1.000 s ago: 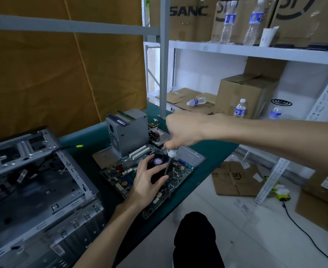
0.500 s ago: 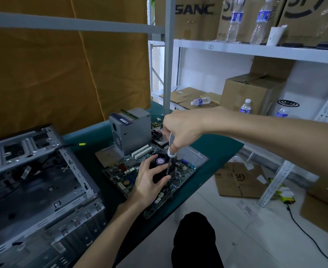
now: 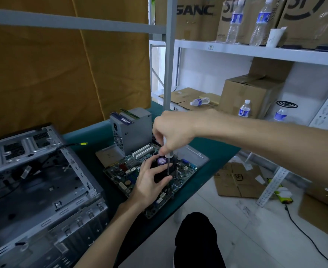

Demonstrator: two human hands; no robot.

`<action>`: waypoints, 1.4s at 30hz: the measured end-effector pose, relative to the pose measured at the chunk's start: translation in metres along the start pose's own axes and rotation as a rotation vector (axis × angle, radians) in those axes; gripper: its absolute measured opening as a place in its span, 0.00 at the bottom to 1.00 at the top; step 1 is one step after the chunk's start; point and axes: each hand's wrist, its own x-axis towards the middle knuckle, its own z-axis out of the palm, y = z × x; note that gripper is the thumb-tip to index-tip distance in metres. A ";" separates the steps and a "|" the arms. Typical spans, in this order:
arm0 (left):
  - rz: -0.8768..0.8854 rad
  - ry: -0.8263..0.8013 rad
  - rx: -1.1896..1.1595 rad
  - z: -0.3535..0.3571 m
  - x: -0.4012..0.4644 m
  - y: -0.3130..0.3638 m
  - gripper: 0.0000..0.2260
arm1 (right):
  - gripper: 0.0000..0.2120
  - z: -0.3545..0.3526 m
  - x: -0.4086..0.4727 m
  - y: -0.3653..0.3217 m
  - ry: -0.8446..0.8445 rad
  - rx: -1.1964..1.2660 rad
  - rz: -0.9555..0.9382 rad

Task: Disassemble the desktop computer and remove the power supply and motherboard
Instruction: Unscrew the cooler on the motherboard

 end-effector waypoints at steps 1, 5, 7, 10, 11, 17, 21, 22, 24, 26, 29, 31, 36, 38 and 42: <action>-0.006 -0.005 -0.001 0.001 0.000 -0.001 0.18 | 0.16 -0.002 -0.002 0.005 -0.051 0.121 0.072; -0.022 -0.018 0.012 0.003 0.002 -0.007 0.18 | 0.21 0.008 -0.014 0.015 0.033 0.251 0.279; -0.019 -0.017 0.010 0.004 0.002 -0.009 0.17 | 0.27 0.010 -0.019 0.013 0.055 0.067 0.325; -0.013 -0.001 0.012 0.005 0.003 -0.011 0.18 | 0.24 0.008 -0.018 0.012 0.113 -0.004 0.215; -0.010 0.006 0.009 0.005 0.003 -0.010 0.18 | 0.23 0.008 -0.017 0.011 0.140 0.001 0.141; -0.018 0.000 -0.003 0.002 0.001 -0.003 0.18 | 0.17 0.001 -0.011 0.001 0.101 0.065 0.032; -0.011 -0.003 0.016 0.004 0.002 -0.007 0.18 | 0.28 0.000 -0.007 0.007 -0.026 0.112 0.219; -0.009 0.000 0.018 0.004 0.002 -0.009 0.18 | 0.26 0.000 -0.006 0.009 -0.044 0.107 0.200; -0.001 0.004 0.020 0.005 0.003 -0.012 0.18 | 0.21 0.000 -0.009 0.014 -0.040 0.053 0.129; 0.006 0.008 0.025 0.006 0.004 -0.013 0.18 | 0.17 0.001 -0.013 0.018 -0.020 0.038 0.069; 0.017 0.013 0.045 0.006 0.004 -0.015 0.18 | 0.16 0.005 -0.019 0.021 0.004 0.045 0.065; 0.017 0.012 0.051 0.005 0.003 -0.014 0.18 | 0.20 0.009 -0.018 0.020 0.023 0.021 0.123; -0.011 0.010 0.065 0.003 0.002 -0.004 0.18 | 0.13 0.015 -0.016 0.013 0.121 -0.021 0.028; -0.031 0.018 0.113 0.002 0.001 0.003 0.18 | 0.11 0.015 -0.019 0.010 0.143 -0.033 0.004; 0.026 0.045 0.394 0.002 0.003 0.013 0.19 | 0.15 0.004 -0.028 0.028 0.184 0.111 0.090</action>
